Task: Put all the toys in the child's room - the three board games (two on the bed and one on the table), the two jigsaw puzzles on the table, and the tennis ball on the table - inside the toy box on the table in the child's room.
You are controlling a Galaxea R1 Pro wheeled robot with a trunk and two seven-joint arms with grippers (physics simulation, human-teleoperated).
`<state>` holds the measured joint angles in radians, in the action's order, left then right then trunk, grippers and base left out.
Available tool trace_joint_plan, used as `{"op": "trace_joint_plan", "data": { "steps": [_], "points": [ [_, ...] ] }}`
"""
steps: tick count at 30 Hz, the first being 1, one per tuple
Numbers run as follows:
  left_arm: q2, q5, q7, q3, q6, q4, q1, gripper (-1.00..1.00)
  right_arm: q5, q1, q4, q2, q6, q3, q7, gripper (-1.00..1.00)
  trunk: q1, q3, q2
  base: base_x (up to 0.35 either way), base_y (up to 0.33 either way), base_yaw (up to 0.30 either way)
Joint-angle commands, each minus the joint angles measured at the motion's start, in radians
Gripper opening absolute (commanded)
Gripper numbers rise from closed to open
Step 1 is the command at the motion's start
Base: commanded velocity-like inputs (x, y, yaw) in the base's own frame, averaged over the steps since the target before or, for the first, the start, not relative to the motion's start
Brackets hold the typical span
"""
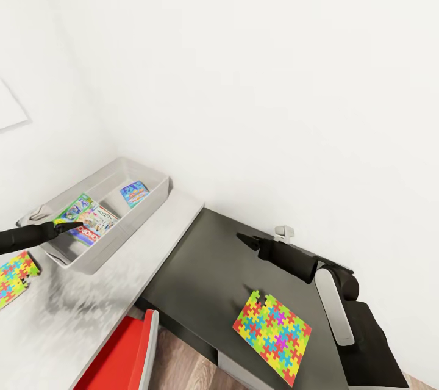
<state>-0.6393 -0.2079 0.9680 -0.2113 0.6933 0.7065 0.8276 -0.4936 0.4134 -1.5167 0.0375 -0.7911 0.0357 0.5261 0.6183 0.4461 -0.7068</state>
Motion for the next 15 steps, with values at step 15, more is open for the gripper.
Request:
{"op": "trace_joint_plan", "data": {
  "steps": [15],
  "points": [
    [-0.049,-0.005,-0.007,-0.003,0.007,0.007,0.001,1.00,0.000,0.001,0.000,0.001,-0.005,0.001,0.002,1.00,0.000,0.001,-0.001,0.000,0.000,0.000]
  ]
}}
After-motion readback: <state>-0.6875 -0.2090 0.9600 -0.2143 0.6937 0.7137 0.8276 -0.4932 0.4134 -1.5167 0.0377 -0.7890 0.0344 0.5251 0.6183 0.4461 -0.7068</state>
